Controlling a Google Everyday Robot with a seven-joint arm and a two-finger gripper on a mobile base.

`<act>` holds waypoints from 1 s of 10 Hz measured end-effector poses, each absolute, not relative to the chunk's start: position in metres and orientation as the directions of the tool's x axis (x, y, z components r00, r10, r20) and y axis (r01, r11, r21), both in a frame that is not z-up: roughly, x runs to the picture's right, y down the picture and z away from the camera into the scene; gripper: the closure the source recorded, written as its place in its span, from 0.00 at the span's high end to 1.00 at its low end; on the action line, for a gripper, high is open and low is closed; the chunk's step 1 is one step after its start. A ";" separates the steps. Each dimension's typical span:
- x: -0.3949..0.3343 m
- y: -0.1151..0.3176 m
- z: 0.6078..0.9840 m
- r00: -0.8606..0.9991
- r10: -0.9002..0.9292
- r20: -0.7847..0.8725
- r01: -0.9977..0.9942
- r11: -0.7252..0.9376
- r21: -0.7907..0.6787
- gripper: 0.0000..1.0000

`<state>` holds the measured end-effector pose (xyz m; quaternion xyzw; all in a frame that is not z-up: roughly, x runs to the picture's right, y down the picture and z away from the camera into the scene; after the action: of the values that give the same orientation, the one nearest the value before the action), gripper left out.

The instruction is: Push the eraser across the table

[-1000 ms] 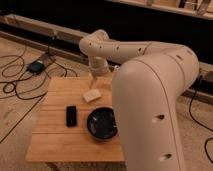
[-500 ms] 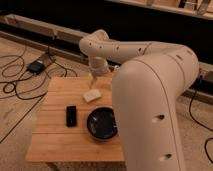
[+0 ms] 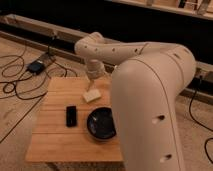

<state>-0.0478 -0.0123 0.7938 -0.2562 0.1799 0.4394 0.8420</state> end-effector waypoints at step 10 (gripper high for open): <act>-0.128 0.092 0.775 0.847 0.415 -0.332 -0.531 0.676 -0.510 0.80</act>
<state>-0.1278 0.0915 0.7753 -0.3072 0.0944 0.2599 0.9106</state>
